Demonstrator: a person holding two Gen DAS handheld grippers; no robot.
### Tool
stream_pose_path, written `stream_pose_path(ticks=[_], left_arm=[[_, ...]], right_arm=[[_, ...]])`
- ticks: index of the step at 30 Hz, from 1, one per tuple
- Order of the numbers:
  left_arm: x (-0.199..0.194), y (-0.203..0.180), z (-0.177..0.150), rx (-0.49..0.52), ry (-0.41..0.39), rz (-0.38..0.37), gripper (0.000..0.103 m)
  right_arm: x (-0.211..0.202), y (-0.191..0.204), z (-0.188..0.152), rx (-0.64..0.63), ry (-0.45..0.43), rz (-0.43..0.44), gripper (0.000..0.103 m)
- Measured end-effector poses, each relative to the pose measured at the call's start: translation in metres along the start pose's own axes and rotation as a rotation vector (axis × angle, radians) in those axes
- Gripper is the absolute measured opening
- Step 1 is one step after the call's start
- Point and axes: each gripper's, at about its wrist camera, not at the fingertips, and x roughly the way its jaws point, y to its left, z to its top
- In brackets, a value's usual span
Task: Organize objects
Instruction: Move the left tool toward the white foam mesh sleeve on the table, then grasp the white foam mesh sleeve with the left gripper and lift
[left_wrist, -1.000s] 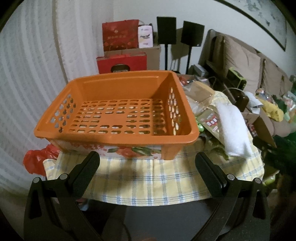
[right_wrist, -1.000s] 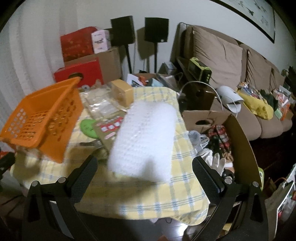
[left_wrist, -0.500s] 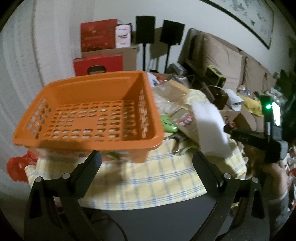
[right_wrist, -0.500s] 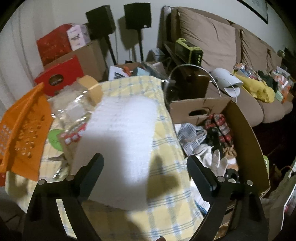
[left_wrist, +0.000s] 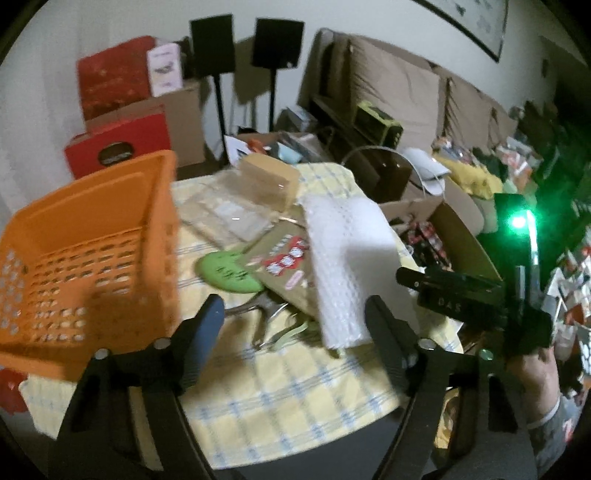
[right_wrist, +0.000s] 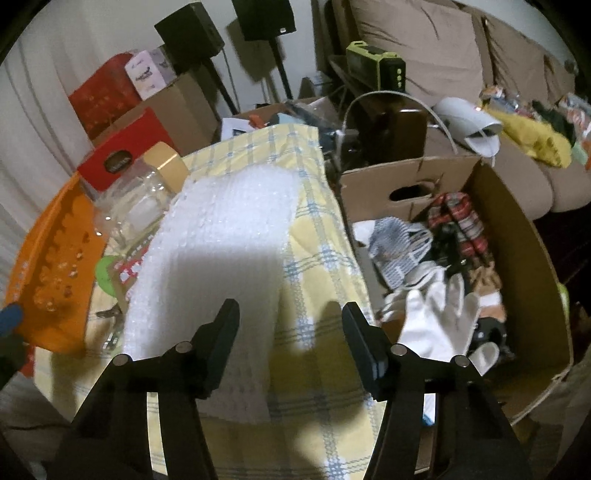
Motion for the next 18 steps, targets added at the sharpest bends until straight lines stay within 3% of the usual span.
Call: stream_pose_path(ticks=[14,15,17,18], left_arm=[[0.084,-0.017,0.004,-0.025,0.186,-0.112,0.068],[0.086,-0.019,0.003,-0.023,0.192,-0.118,0.065],[0.091,-0.022,0.002,-0.016,0.209,-0.125,0.038],[0.093,-0.024,0.001,-0.012,0.223,-0.128,0.033]], right_arm=[[0.012,0.001,-0.001,0.033,0.035,0.126,0.048],[0.012,0.002,-0.001,0.034,0.038,0.136,0.045],[0.011,0.003,-0.001,0.022,0.038,0.148,0.037],[0.011,0.005,-0.001,0.017,0.037,0.152,0.032]])
